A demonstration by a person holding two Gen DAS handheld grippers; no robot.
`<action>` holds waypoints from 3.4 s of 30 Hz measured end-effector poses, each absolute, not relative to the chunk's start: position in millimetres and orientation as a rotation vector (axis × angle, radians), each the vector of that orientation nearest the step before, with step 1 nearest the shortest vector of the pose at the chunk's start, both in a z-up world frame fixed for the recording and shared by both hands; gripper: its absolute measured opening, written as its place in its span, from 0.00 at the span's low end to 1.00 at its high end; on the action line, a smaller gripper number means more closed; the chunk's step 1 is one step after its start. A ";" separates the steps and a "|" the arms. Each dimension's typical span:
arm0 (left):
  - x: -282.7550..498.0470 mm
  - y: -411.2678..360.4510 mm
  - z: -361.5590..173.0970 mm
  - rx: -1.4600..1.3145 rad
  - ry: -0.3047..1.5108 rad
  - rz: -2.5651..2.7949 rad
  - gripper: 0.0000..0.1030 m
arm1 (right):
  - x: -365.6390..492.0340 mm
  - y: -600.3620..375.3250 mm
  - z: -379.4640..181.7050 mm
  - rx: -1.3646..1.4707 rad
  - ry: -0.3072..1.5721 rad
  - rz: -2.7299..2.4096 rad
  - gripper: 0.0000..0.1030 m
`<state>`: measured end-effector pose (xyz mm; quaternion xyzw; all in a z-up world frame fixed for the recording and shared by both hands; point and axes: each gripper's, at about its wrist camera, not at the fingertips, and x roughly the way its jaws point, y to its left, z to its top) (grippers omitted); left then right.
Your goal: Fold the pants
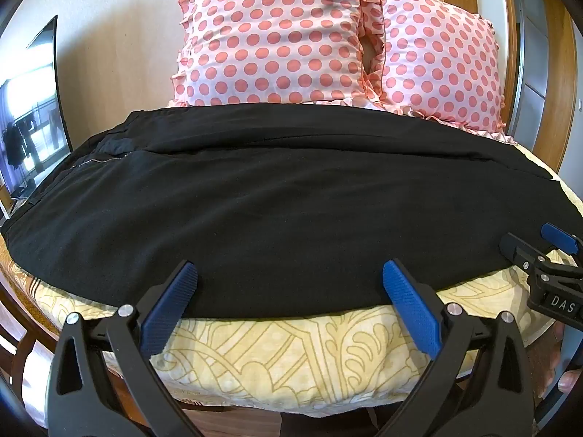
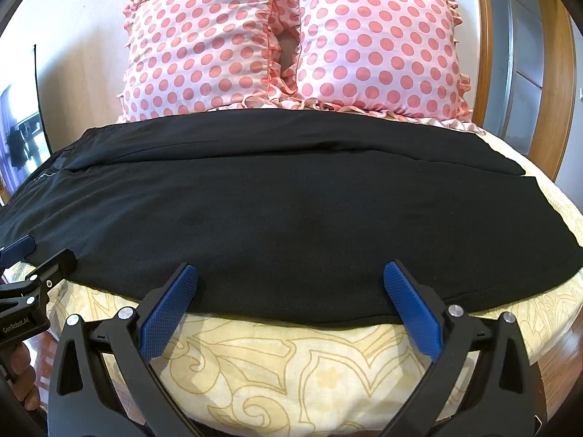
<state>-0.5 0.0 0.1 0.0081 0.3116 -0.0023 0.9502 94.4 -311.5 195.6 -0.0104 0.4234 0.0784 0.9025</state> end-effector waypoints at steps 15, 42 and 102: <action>-0.7 0.0 0.1 0.016 0.632 -0.005 0.98 | 93.1 -310.9 195.5 -0.021 0.872 0.161 0.99; -0.9 0.0 0.2 0.016 0.630 -0.005 0.98 | 92.8 -311.0 195.6 -0.019 0.867 0.160 0.99; 62.9 22.2 44.5 -0.084 0.605 -0.124 0.98 | 446.6 -546.1 112.6 0.255 1.171 -0.638 0.51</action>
